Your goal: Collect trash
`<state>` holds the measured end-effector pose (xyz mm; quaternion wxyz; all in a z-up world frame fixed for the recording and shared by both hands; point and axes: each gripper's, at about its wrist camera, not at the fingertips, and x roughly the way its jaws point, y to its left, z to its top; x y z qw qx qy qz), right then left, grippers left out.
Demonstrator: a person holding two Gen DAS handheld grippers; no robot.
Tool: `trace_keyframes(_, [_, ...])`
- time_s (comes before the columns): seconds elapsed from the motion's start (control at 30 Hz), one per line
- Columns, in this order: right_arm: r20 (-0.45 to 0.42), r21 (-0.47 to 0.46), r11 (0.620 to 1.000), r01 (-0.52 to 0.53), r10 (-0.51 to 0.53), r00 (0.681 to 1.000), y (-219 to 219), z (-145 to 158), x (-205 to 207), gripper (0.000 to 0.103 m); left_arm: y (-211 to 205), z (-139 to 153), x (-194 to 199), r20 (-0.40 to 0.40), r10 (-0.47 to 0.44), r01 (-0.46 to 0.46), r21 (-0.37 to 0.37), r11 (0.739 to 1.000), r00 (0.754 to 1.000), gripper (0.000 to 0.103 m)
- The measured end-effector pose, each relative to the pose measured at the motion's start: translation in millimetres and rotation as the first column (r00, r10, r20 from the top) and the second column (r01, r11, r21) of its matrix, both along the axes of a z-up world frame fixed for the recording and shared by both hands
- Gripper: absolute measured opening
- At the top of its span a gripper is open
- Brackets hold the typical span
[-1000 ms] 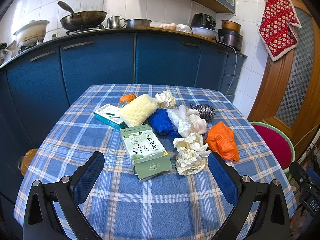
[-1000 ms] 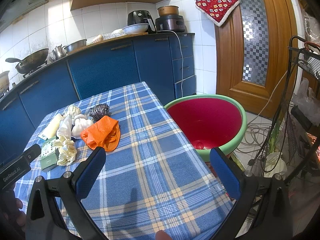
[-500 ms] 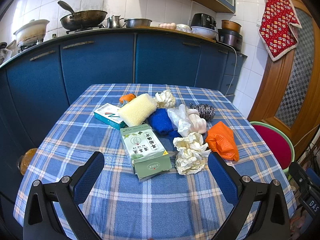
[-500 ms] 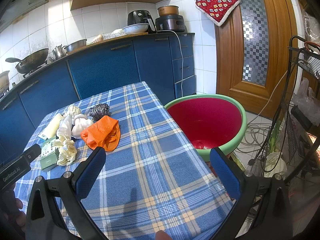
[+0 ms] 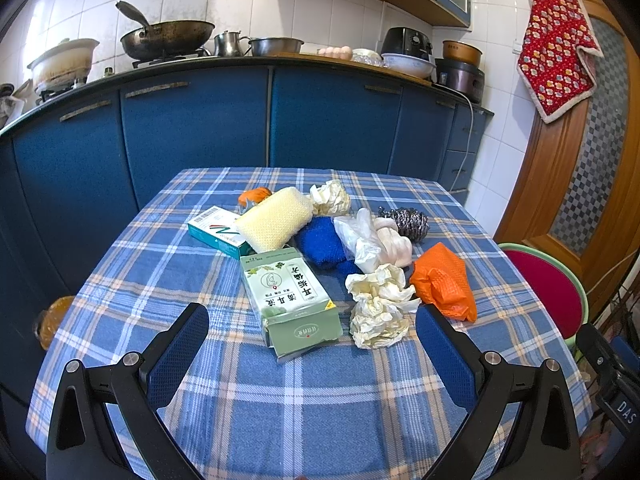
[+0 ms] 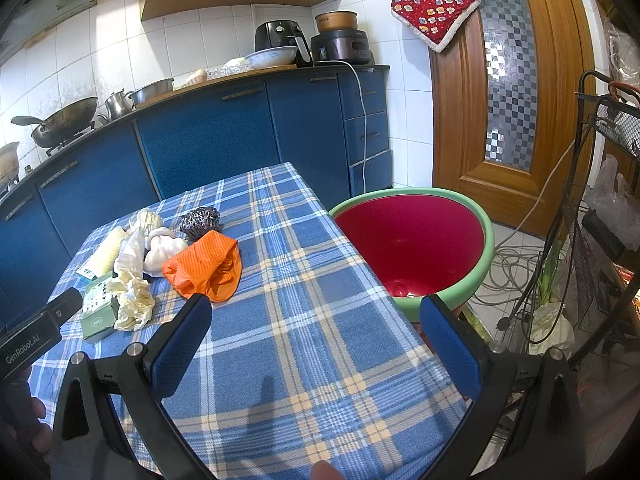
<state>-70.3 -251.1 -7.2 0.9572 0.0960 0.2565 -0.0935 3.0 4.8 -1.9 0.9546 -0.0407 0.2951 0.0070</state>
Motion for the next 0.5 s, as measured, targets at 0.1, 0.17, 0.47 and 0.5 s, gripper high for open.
trace_keyframes(0.1, [-0.001,0.0,1.0,0.0,0.0,1.0,-0.2,-0.1,0.1,0.102,-0.9,-0.5,-0.6,0.0,0.001,-0.001,0.0,1.0,1.0,0.103])
trace_keyframes(0.17, [-0.001,0.001,1.0,-0.001,0.001,1.0,-0.3,0.0,-0.1,0.102,-1.7,-0.7,-0.8,-0.001,0.001,-0.001,0.0,1.0,1.0,0.103])
trace_keyframes(0.47, [-0.003,0.0,1.0,-0.001,0.001,1.0,-0.9,-0.3,0.0,0.102,-4.2,-3.9,-0.8,-0.016,0.006,-0.006,-0.001,1.0,1.0,0.103])
trace_keyframes(0.5, [-0.004,0.003,1.0,0.0,0.0,1.0,-1.2,-0.2,0.1,0.102,-3.6,-3.6,0.1,-0.02,0.007,-0.007,-0.001,1.0,1.0,0.103])
